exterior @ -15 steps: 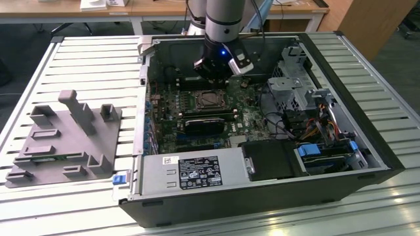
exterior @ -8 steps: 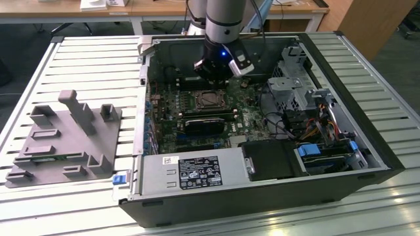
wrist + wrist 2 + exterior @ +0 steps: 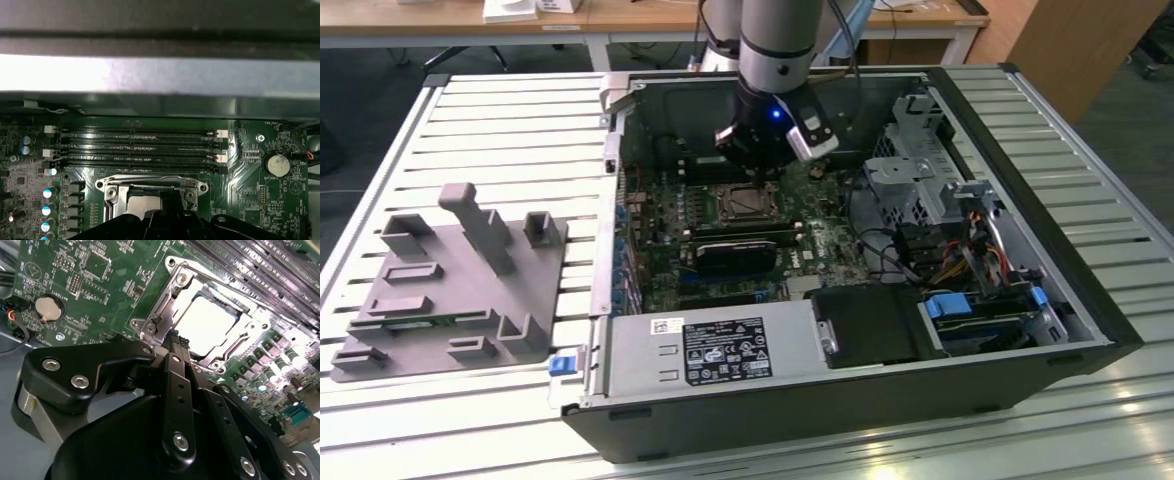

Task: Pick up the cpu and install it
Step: 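Install the second cpu locking lever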

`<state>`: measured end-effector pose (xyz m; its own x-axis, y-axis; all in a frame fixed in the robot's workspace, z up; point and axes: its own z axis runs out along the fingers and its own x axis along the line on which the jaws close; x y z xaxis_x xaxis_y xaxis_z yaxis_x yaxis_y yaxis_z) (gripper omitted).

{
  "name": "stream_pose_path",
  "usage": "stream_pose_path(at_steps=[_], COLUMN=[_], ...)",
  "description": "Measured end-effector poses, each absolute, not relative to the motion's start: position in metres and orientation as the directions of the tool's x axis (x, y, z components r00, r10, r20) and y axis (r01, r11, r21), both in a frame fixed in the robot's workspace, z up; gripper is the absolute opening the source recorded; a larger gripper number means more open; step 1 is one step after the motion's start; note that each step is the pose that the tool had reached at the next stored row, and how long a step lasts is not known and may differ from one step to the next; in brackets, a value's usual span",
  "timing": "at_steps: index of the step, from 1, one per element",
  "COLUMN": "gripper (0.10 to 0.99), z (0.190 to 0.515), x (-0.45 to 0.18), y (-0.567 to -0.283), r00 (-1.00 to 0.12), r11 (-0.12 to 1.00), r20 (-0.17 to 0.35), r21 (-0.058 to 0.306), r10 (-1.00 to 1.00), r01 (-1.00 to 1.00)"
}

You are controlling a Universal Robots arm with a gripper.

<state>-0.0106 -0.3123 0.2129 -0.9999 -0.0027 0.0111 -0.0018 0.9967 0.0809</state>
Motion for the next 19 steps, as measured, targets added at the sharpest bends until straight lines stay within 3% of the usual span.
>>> stream_pose_path(at_steps=[19], gripper=[0.106], z=[0.248], x=[-0.011], y=[-0.314], r00=[-1.0], r11=[0.996], r20=[0.011], r21=[0.085], r10=[-0.003], r01=[-0.002])
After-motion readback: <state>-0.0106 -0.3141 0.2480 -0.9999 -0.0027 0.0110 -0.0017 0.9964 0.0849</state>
